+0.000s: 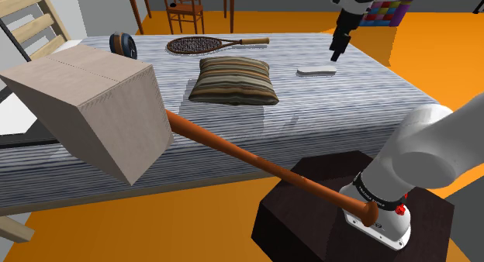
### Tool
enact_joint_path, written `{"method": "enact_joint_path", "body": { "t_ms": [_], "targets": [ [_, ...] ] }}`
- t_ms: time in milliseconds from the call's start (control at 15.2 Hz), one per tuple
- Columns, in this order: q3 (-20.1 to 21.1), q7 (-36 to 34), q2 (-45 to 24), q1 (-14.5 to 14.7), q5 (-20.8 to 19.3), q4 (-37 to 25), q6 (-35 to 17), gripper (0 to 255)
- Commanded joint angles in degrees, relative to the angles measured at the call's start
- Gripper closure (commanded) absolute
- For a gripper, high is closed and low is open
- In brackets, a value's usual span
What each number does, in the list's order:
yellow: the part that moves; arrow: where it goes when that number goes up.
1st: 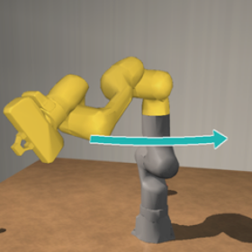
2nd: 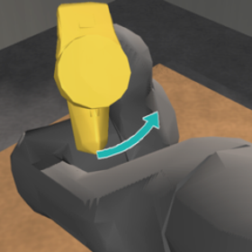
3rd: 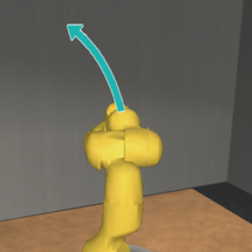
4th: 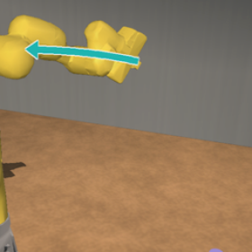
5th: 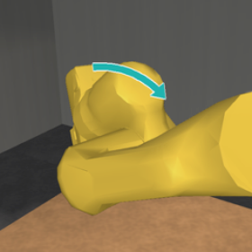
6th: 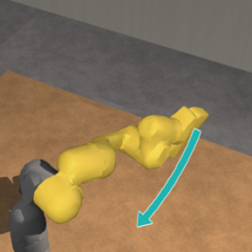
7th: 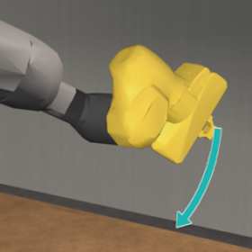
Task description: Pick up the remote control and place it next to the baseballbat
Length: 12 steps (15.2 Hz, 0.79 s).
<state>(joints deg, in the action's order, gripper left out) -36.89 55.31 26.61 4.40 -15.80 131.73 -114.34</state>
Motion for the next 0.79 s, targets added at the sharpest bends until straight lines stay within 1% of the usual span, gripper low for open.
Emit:
{"method": "enact_joint_path", "body": {
  "t_ms": [0, 132, 264, 396, 462, 528, 594, 726],
  "targets": [
    [-3.7, 5.4, -4.3, 1.6, 1.2, -2.0, -2.1, 0],
    [-7.6, 11.2, -9.3, 3.5, 3.5, -4.4, -4.0, 0],
    [-11.4, 17.5, -14.9, 5.4, 7.1, -7.1, -5.8, 0],
    [-15.0, 24.9, -21.6, 6.9, 12.4, -10.2, -7.1, 0],
    [-16.3, 28.9, -25.3, 7.1, 15.7, -11.9, -7.5, 0],
    [-17.2, 33.0, -29.2, 6.9, 19.3, -13.8, -7.7, 0],
    [-17.4, 37.0, -33.1, 6.0, 22.9, -15.7, -7.7, 0],
    [-16.1, 44.0, -40.3, 2.6, 29.2, -20.0, -7.1, 0]
  ]
}}
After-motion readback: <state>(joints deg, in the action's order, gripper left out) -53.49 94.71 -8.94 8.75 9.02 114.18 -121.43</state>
